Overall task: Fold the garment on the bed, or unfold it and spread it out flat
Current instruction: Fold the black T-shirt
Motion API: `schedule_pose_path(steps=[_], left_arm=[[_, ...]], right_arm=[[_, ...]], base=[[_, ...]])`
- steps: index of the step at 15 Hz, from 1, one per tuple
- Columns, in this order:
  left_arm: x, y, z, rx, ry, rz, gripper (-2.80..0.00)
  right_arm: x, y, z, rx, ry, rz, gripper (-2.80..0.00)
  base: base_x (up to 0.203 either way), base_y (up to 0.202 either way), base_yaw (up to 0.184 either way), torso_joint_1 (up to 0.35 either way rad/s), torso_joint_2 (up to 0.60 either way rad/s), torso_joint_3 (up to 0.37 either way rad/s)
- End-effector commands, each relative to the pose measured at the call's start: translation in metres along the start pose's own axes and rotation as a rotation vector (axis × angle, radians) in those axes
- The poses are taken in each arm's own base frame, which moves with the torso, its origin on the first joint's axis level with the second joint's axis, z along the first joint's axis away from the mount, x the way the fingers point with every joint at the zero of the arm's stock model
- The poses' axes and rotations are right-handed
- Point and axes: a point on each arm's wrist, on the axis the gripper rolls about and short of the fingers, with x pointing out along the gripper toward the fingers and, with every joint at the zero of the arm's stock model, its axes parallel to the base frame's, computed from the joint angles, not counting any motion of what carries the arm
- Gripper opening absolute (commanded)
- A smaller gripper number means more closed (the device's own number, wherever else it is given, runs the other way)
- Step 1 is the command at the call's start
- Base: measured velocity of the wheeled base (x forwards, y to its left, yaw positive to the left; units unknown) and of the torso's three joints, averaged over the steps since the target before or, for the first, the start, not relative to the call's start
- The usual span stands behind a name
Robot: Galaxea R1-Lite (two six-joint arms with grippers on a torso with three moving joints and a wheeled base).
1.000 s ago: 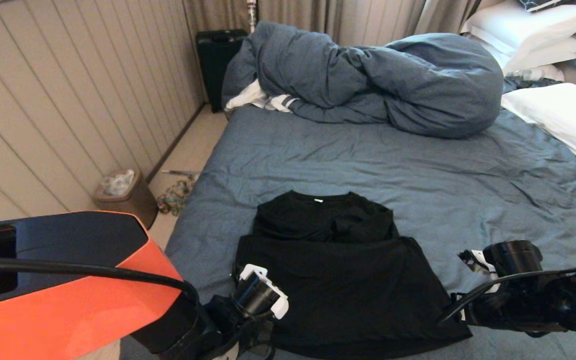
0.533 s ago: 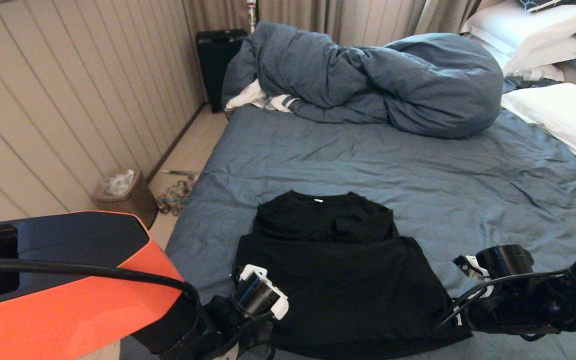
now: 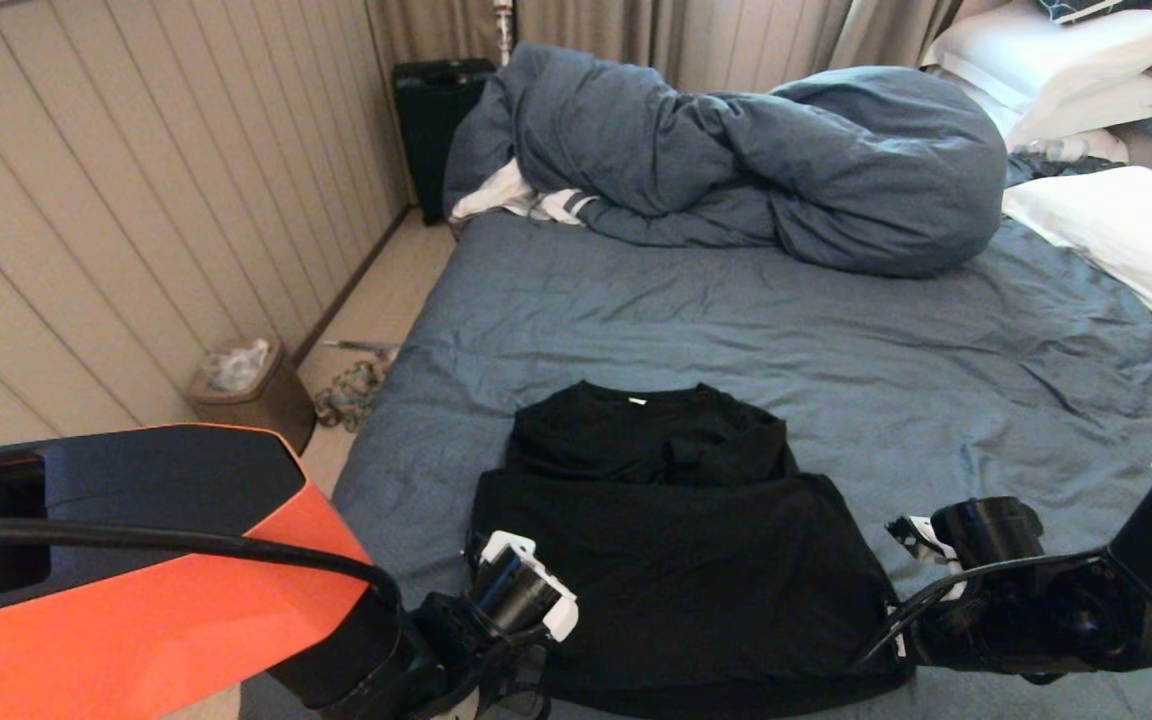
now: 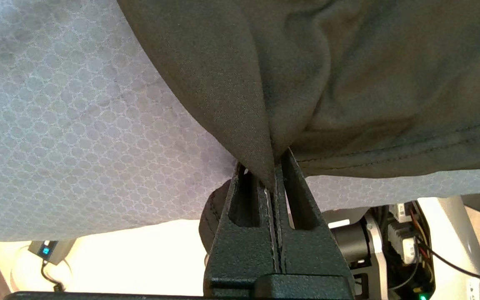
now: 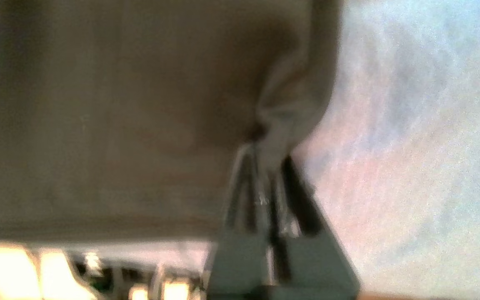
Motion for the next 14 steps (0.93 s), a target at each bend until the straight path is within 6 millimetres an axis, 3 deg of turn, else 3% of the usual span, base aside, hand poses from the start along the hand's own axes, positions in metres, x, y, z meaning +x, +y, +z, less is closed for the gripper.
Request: schedule_pose_path(steps=[1,5,10,14], left_arm=[[0.001,0.0,0.0,-0.003,0.0,0.002,-2.8],[-0.01,0.002,0.007,-0.021,-0.033,-0.012,-2.8],[-0.059,0.022,0.041,-0.113,-0.187,-0.052,-2.8],[-0.087,0.034,0.069,-0.167,-0.273,-0.063,-2.8]], right_arm=[[0.004,0.0,-0.002,-0.001,-0.02,0.004,-2.8],[-0.007,-0.001,0.006,0.013,-0.097,-0.002,-2.8],[-0.051,-0.005,0.024,0.061,-0.29,0.011,-2.8],[-0.076,0.0,0.034,0.107,-0.393,0.042,-2.8]], base=[[0.0,0.0,0.0,0.0,0.0,0.0],[0.0,0.0,0.0,0.0,0.0,0.0],[0.0,0.0,0.0,0.0,0.0,0.0],[0.0,0.0,0.0,0.0,0.0,0.0]])
